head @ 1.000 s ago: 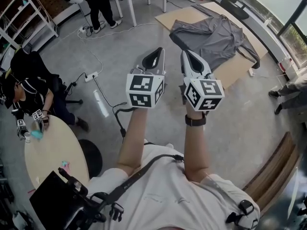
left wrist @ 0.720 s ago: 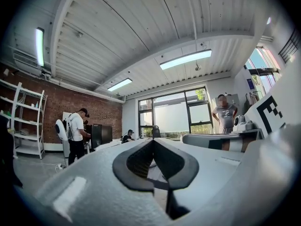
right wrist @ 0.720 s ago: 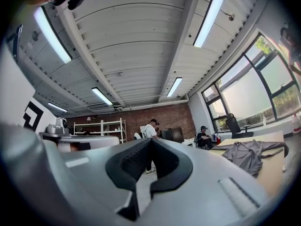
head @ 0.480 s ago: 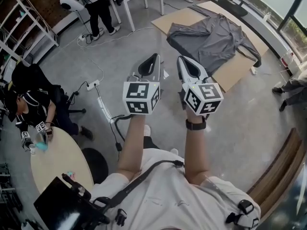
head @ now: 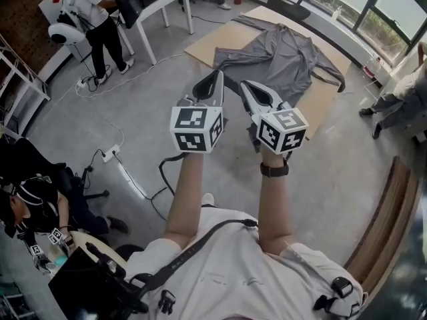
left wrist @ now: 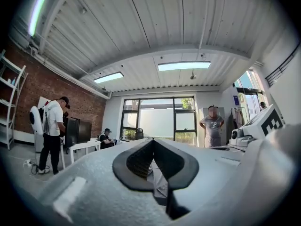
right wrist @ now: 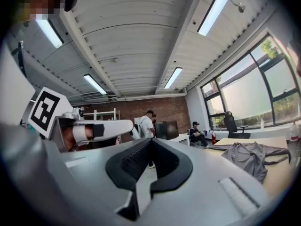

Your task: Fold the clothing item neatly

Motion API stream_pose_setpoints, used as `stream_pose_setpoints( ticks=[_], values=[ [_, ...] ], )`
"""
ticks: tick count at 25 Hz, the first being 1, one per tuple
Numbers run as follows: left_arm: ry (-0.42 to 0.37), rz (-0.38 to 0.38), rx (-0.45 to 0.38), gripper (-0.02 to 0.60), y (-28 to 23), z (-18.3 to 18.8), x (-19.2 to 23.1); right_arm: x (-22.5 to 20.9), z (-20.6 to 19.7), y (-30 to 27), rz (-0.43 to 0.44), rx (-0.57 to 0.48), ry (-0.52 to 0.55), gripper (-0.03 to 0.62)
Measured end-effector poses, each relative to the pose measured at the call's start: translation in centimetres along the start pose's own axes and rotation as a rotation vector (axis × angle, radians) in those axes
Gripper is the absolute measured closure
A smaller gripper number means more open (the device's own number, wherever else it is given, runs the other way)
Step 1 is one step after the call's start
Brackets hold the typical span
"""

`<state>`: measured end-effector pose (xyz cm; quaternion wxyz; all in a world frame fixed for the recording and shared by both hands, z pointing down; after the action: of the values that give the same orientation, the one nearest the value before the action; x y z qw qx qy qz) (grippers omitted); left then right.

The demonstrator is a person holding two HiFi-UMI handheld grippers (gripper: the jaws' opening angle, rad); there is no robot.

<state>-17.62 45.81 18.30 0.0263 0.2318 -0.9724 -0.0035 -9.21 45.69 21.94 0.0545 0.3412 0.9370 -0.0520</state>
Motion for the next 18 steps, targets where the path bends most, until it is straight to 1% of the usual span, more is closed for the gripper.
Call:
stream_pose_setpoints(
  ticks=[4, 8, 11, 14, 16, 18],
  values=[
    [0.007, -0.061, 0.011, 0.577, -1.4, -0.6, 3.2, -1.0, 0.1, -2.8, -0.120, -0.030, -0.007, 0.589],
    [0.056, -0.141, 0.021, 0.577, -4.6, -2.3, 4.5, -3.3, -0.4, -3.8, -0.231, -0.015, 0.027, 0.589],
    [0.070, -0.228, 0.055, 0.577, -8.2, -3.8, 3.3, -6.7, -0.5, -4.0, -0.318, 0.013, 0.030, 0.589],
    [0.063, -0.320, 0.064, 0.577, -12.7, -4.7, 0.9, -11.0, -0.2, -4.0, -0.390, 0.000, 0.021, 0.589],
    [0.049, -0.363, 0.061, 0.577, -16.2, -5.0, -0.2, -14.2, -0.2, -4.2, -0.430, -0.018, 0.014, 0.589],
    [0.027, -0.387, 0.064, 0.577, -19.7, -5.1, -0.7, -17.4, -0.2, -5.0, -0.453, -0.023, -0.003, 0.589]
  ],
)
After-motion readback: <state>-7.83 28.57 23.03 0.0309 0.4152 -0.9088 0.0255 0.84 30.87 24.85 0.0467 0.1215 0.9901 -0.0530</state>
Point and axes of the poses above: the fingertips, and each gripper's own axes: y backward along the fingers, x to its left, z out of its top, the point moved 2 cm from there along y, backward along the fingers, and after that the axes turned 6 degrees about -z, right-handed, at the moved point
